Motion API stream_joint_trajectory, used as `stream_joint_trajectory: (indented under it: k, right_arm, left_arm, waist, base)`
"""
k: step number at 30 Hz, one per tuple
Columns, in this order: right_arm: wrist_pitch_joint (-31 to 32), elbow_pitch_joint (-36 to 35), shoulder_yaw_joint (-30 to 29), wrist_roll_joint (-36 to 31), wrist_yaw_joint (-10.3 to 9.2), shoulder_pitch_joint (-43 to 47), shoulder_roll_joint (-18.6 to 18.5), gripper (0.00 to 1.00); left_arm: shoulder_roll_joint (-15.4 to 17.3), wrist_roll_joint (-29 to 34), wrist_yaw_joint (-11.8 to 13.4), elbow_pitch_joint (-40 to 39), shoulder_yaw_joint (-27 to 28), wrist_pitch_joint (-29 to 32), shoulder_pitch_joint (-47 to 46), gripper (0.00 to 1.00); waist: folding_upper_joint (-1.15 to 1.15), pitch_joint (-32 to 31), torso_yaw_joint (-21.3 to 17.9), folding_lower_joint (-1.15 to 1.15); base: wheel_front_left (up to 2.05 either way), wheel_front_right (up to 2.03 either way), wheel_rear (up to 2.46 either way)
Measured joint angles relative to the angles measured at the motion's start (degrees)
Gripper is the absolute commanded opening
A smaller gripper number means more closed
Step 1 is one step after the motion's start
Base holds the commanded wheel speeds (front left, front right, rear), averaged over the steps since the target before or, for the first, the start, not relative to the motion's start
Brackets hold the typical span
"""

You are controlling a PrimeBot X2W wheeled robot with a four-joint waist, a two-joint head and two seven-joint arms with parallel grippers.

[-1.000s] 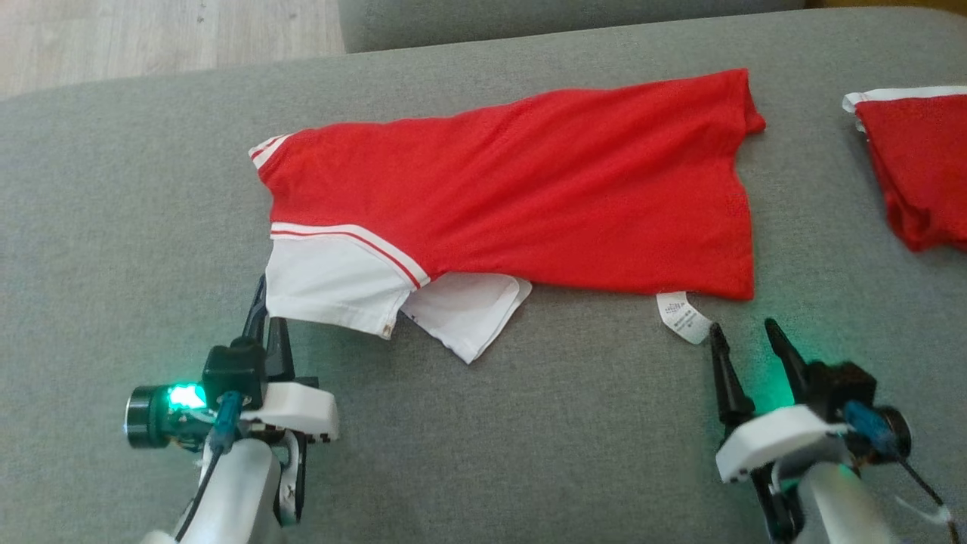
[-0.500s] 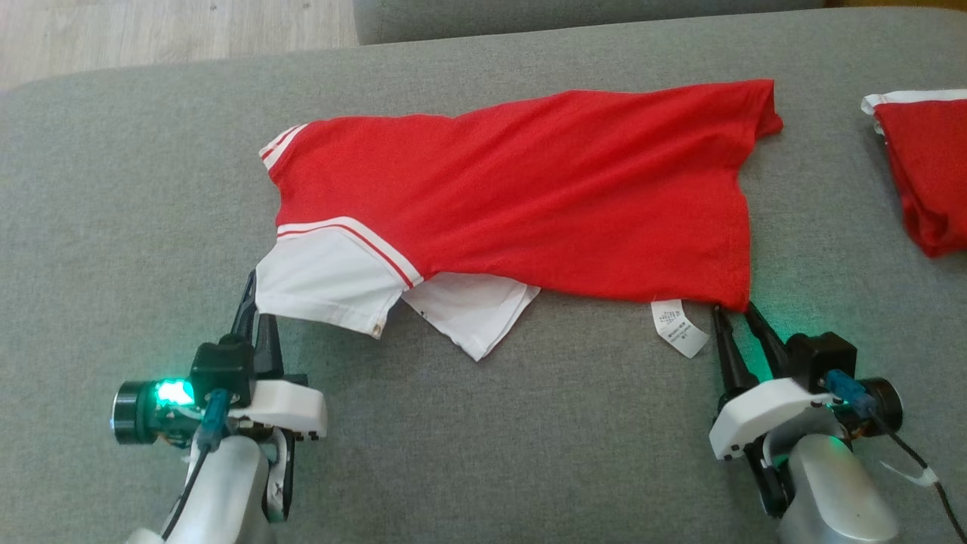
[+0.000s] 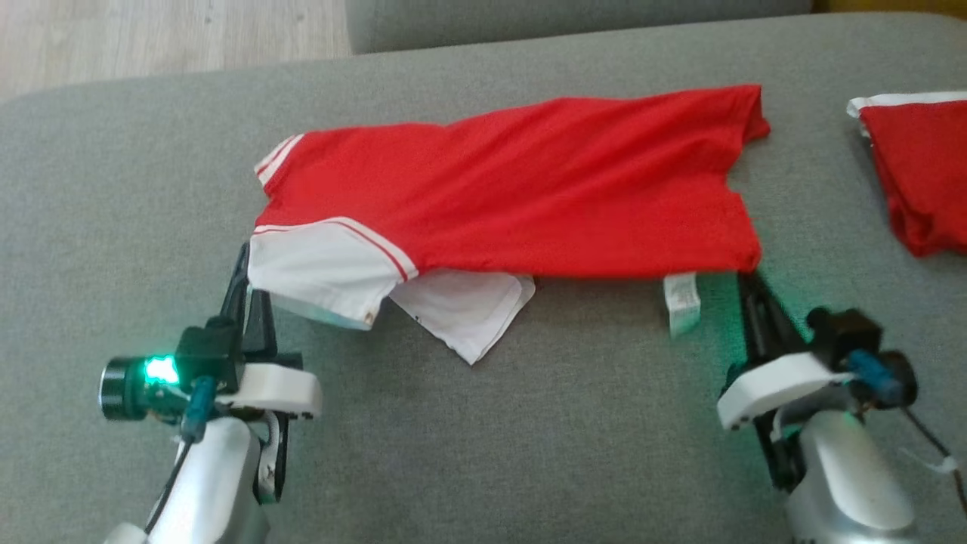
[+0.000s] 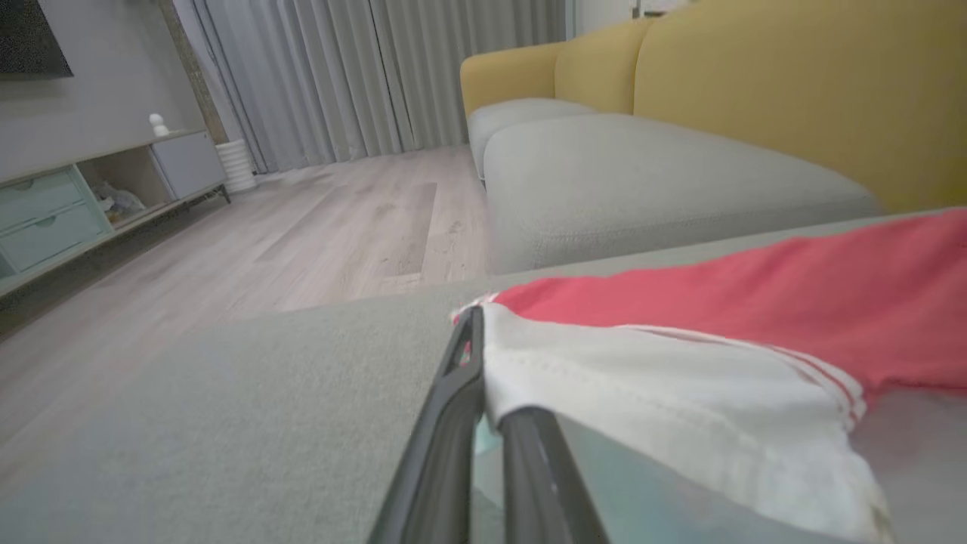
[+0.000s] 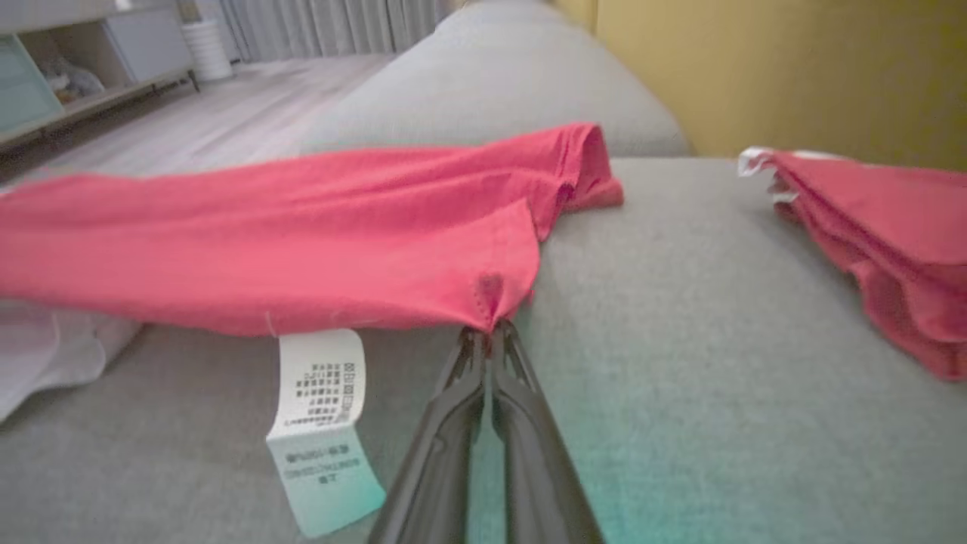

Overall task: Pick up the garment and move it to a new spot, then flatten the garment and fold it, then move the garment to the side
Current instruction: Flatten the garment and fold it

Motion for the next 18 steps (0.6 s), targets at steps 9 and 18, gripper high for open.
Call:
stream_joint_trajectory:
  k: [9,18]
  right_arm:
    - [0.0,-16.7,-4.2,6.3,0.0,0.3,0.0,0.0]
    - [0.0,-23.4,-5.7,2.3,0.0,-13.1,-1.1,0.0]
  left_arm:
    - [1.4,-1.9,-5.6,-13.0,1.6,0.0,-2.3,0.0]
    - [4.7,-3.0,-10.1,-21.8,1.9,6.7,-22.0,0.0]
  waist:
    - [0.0,-3.9,-0.7,-0.01]
    - [0.0,-7.5,-1.7,-0.01]
  base:
    - [0.0,0.0,0.0]
    - [0.0,0.0,0.0]
